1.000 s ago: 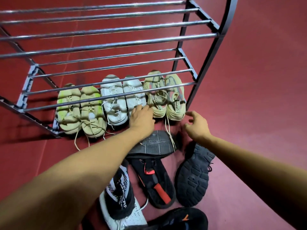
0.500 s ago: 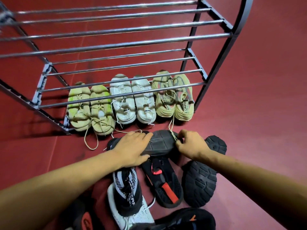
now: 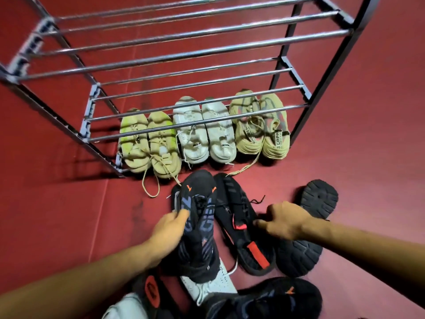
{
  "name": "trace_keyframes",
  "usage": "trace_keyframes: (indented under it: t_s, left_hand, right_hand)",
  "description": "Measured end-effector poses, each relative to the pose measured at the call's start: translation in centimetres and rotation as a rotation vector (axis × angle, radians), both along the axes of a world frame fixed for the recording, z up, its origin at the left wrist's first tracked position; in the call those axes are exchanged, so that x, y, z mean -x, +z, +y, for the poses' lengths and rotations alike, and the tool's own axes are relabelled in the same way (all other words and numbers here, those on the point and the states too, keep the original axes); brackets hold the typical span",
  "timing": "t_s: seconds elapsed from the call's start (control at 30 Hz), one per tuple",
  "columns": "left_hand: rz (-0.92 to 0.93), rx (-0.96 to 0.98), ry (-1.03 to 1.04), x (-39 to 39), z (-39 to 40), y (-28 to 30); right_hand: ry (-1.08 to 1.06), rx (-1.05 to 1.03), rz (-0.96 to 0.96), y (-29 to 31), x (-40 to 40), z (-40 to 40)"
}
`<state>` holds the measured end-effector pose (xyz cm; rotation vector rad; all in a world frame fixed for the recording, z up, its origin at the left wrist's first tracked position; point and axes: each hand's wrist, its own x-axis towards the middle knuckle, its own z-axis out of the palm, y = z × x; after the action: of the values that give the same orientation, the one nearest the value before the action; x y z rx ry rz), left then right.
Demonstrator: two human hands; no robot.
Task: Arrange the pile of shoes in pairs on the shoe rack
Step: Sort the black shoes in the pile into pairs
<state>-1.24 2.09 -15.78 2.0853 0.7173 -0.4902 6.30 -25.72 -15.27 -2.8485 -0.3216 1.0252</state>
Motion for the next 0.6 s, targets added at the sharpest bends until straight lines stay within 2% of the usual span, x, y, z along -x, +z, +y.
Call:
trace_keyframes:
  t_s: [0.1,0.23,0.37,0.47,0.53,0.6]
  left_hand:
    - [0.013,-0.185,-0.119,-1.2,-0.6,0.3]
    - [0.016,-0.304,-0.223,-2.0,-0.3,-0.5]
    - [-0.009,-0.199,-0.167,-2.2,0.1,-0.4]
    - [-0.051,-0.112,-0.082,-1.6,0.6,-0.7]
    - [-0.054,-0.071,-0.072,-1.2,0.8,-0.9]
    - [-0.043,-0.035,-0.058,-1.3,1.1,-1.4]
  right_hand:
    - [0.067,0.086,0.053,-0.5,1.2,1.5]
    - [0.044,-0.028,0.134,-0.2,0.4,2.2]
    - [0.084,-0.094,0.199,0.0,-0.4,2.0]
    - [0.116,-0.070,0.130,0.5,-1.5,1.5]
    - [0.198,-0.008,0.040,1.0,-3.0,0.3]
    - [0.352,0.156,0.062,1.6,-4.2,-1.1]
